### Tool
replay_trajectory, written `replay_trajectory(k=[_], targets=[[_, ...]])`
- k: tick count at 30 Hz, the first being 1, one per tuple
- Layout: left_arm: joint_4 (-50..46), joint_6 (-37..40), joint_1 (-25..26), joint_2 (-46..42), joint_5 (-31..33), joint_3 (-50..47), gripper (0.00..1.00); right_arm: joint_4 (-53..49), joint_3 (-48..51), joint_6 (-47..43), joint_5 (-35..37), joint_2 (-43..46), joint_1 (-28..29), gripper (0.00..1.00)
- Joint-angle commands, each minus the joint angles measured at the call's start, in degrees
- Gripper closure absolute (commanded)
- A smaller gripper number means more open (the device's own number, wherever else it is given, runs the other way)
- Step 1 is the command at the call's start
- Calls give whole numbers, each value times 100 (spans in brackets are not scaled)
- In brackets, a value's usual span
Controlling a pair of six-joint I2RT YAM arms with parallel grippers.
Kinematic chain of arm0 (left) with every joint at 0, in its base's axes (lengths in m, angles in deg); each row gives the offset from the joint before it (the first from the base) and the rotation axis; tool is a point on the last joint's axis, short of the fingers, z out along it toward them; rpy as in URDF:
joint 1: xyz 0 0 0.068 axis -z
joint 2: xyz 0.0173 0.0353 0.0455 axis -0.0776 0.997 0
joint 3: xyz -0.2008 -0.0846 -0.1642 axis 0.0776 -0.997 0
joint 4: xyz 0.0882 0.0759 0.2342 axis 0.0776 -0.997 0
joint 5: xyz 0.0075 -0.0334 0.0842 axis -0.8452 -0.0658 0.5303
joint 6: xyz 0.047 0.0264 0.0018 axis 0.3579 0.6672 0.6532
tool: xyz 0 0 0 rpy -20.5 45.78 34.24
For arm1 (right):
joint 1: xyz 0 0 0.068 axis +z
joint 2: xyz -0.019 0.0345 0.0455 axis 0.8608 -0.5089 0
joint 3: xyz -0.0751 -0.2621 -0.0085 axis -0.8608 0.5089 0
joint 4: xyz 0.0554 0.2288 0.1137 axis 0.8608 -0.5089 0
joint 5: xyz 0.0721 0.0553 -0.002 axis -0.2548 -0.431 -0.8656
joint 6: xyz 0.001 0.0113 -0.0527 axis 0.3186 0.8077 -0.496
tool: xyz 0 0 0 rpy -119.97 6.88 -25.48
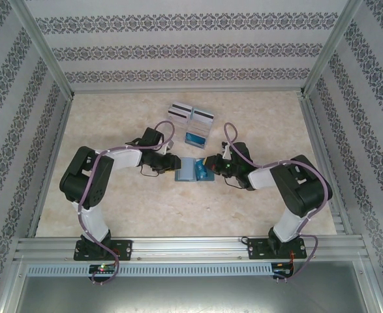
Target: Put the credit cards into the card holder
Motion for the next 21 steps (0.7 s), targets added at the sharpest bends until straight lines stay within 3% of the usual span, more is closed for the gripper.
replay_trajectory(k=[1, 12, 21], targets=[[-315, 154, 111, 79, 116, 118, 63, 462, -84, 179, 7, -148, -22, 100], [-334, 176, 228, 272, 144, 154, 65, 750, -310, 289, -232, -535, -30, 100], [-568, 327, 217, 421, 215, 360, 66, 694, -559, -285, -813, -929, -297, 100]])
